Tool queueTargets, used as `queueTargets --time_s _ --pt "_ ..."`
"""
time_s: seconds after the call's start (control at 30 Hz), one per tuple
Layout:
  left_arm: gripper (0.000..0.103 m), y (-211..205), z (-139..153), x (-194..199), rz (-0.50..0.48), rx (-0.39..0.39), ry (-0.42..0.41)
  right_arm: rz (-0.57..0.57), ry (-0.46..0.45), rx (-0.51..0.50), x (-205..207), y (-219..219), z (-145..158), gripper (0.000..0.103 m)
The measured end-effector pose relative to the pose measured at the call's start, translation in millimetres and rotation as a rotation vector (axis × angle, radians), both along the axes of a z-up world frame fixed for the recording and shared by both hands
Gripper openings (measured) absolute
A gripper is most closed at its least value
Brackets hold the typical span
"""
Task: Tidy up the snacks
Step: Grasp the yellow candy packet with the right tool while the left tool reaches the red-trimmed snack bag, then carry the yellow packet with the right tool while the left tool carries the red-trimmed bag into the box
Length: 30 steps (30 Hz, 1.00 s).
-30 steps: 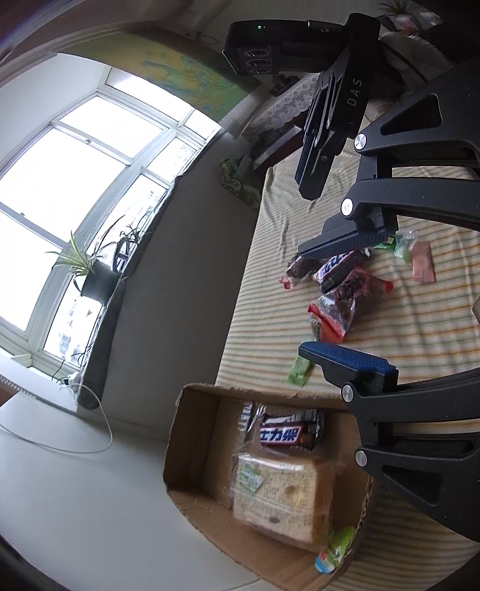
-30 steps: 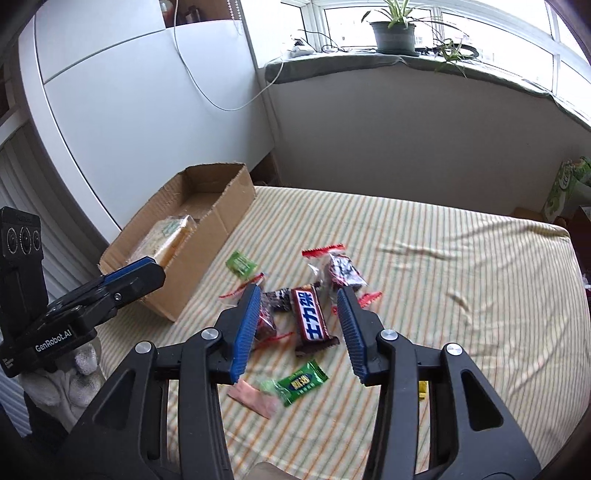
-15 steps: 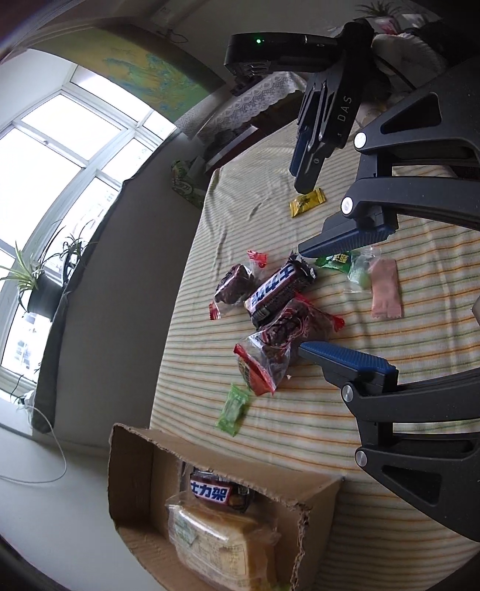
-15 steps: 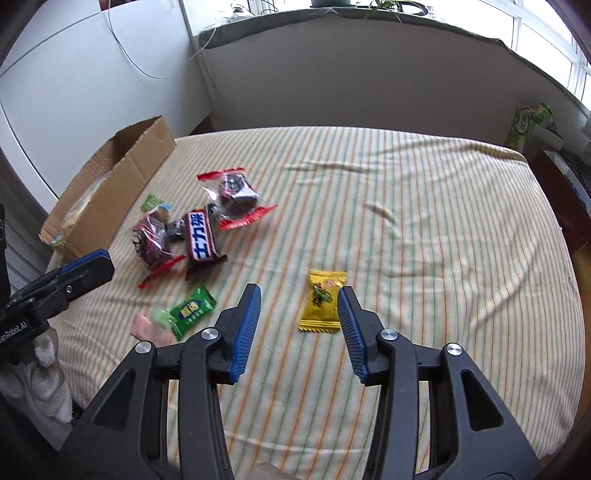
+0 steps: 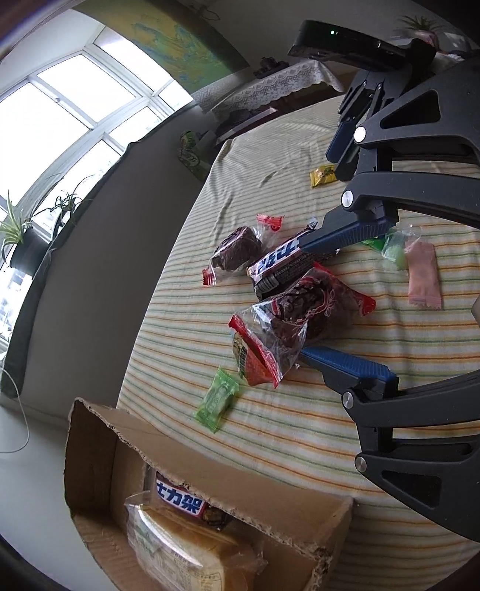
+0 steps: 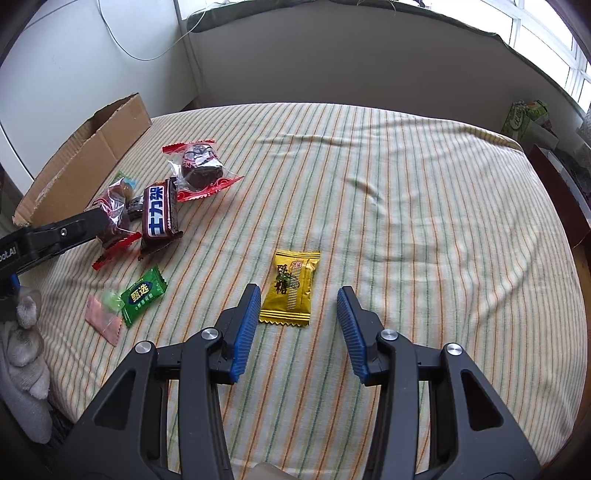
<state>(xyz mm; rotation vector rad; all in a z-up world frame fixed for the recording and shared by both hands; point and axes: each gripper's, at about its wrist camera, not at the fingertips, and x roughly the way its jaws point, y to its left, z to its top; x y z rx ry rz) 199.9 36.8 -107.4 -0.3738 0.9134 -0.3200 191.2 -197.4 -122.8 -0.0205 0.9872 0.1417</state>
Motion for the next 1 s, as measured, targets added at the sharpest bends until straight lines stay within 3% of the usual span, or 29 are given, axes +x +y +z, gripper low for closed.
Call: queueTargets --time_s 0.27,0.43,0.5,0.67,0.8,1.0 --pt "0.05 -16.2 -6.2 3.1 -0.004 0.108 -0.013 0.024 -0.014 -0.033 1.1 5.2 -2.6 0.045" --pt "0.041 -21.8 -4.1 -1.0 -0.024 0.153 -0.039 0.034 -0.017 -0.045 0.9 6.1 -3.1 0.045" --pt "0.041 -21.9 -3.8 -0.7 -0.026 0.156 -0.041 0.04 -0.017 -0.052 1.6 7.2 -3.2 0.043" --pt "0.04 -19.3 -3.4 -0.1 -0.025 0.156 -0.043 0.063 -0.015 -0.069 3.1 13.3 -2.1 0.028" --pt "0.039 -17.0 -2.3 -0.5 -0.028 0.151 -0.046 0.073 -0.028 -0.105 1.9 18.8 -2.1 0.027" --pt "0.038 -11.8 5.3 -5.8 -0.023 0.141 -0.073 0.061 -0.027 -0.077 -0.8 14.2 0.4 0.027"
